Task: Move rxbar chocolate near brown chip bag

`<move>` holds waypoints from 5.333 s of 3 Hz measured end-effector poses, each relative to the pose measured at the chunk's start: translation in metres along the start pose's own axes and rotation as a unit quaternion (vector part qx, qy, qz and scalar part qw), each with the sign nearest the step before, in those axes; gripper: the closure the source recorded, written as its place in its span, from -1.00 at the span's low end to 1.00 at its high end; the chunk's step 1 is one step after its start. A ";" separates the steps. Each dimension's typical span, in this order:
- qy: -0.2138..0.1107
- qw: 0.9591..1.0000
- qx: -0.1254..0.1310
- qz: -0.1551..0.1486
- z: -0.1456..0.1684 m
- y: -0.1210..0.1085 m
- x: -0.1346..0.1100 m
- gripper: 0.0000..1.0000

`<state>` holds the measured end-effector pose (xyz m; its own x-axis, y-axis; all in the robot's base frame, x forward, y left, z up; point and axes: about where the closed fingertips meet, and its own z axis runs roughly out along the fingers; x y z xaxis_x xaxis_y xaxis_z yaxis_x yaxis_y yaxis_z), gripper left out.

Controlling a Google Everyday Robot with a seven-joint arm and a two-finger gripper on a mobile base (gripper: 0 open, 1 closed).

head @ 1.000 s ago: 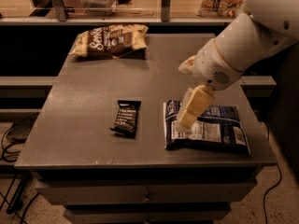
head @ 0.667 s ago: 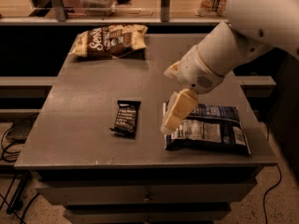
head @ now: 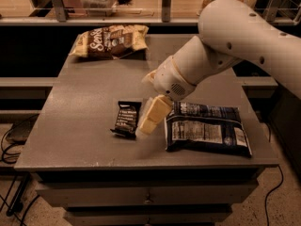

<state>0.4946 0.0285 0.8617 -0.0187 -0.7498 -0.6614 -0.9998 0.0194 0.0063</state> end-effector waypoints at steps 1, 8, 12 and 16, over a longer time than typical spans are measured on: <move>-0.020 1.000 -0.008 0.002 0.020 0.006 -0.011 -1.00; -0.057 0.991 0.114 0.033 -0.025 -0.067 -0.028 1.00; -0.175 0.939 0.224 0.193 -0.041 -0.242 -0.035 0.48; -0.227 0.928 0.193 0.224 -0.011 -0.257 -0.052 -1.00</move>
Offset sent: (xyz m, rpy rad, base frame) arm -0.0187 0.0460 -0.0492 0.0902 0.0796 -0.0155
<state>0.7530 0.0554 0.9030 -0.3397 -0.2556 -0.9051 -0.8135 0.5629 0.1464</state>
